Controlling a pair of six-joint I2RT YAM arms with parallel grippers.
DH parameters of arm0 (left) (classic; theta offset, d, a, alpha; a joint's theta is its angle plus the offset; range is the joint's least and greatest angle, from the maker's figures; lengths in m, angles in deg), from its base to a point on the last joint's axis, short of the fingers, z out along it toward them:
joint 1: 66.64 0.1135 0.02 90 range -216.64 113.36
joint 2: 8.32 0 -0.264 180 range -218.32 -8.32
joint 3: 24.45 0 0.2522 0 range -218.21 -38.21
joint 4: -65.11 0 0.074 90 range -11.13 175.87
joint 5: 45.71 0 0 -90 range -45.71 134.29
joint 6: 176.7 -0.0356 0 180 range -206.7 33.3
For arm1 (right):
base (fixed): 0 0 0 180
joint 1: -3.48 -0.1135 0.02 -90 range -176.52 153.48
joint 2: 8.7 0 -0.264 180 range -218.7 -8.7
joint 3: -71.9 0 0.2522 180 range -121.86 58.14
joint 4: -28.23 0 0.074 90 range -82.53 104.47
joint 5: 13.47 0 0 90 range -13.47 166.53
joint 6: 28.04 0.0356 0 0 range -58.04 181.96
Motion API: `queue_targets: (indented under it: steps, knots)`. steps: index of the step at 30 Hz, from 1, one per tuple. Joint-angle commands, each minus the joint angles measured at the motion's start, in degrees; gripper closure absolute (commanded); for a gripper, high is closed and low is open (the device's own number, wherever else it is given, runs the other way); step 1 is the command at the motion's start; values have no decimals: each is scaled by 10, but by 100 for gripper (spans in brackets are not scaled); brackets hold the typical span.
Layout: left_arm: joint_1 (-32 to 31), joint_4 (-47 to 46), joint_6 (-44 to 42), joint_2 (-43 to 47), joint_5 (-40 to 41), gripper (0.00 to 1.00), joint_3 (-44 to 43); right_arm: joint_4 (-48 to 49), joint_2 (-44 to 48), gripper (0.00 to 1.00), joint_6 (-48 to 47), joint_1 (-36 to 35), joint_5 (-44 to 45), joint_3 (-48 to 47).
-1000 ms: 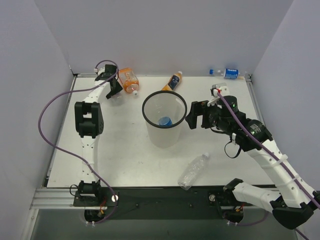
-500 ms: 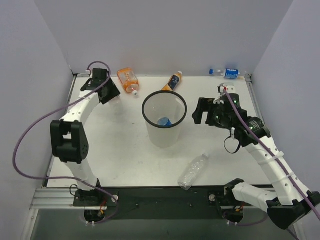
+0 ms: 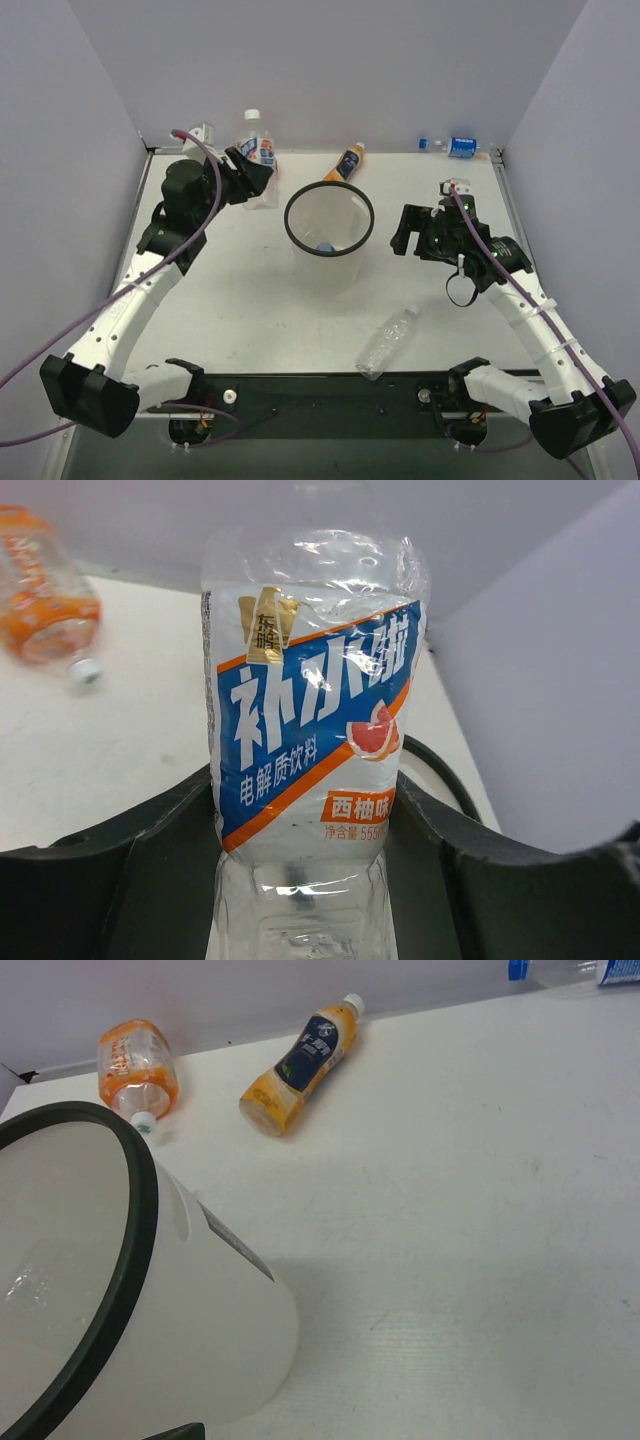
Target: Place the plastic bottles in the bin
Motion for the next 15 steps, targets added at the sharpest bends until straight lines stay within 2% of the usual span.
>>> queue_targets:
  steps: [1,5,7,12,15]
  knots:
    - [-48,-129,-59,21,-35,66,34,-7,10,14,14,4,0,17]
    - [-135,-220,-136,21,-20,64,58,-8,11,14,13,4,0,25]
    - [-153,-235,-161,0,-13,62,57,-8,12,14,14,5,0,28]
    - [-193,-235,-198,-51,-20,61,51,-6,17,14,14,6,3,30]
    - [-204,-208,-224,-72,-3,57,35,-6,19,14,11,7,5,30]
